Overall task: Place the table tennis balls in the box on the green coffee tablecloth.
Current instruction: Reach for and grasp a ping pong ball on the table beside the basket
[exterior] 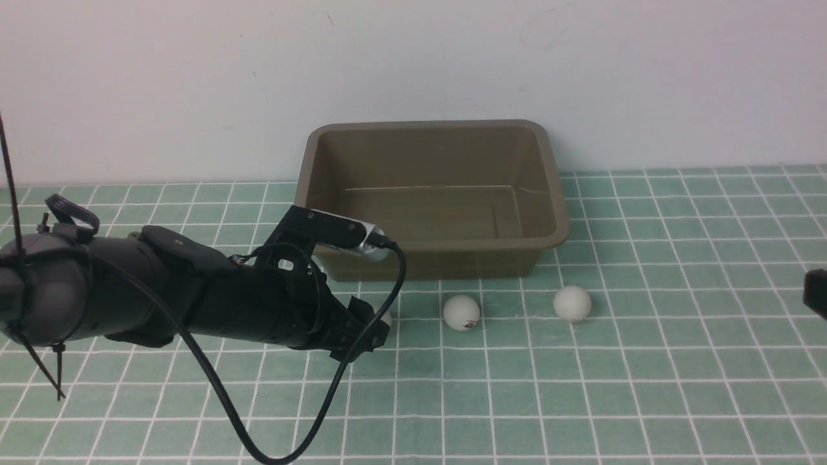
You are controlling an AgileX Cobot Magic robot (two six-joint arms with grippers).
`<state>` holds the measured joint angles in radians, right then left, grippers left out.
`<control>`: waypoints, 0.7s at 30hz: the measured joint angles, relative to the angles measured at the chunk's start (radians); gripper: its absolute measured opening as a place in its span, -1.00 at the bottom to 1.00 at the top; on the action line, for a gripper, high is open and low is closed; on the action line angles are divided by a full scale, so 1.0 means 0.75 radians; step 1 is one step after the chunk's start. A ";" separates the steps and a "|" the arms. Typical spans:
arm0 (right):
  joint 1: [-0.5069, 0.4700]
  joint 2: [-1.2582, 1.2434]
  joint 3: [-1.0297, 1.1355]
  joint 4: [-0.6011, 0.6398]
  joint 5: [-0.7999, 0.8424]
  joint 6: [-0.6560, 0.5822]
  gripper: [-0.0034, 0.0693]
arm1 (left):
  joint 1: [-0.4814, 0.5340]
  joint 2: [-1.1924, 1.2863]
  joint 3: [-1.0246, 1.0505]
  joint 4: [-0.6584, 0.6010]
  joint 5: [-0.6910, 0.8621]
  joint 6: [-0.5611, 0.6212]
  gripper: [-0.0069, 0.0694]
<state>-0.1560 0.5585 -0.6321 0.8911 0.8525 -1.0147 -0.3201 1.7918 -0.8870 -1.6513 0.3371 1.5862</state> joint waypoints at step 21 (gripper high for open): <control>0.000 0.000 0.000 0.000 0.009 0.000 0.10 | 0.000 0.229 -0.098 -0.084 -0.004 0.252 0.15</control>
<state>-0.1560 0.5585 -0.6321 0.8911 0.8596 -1.0147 -0.3201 1.9635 -0.9608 -1.7145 0.3341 1.7750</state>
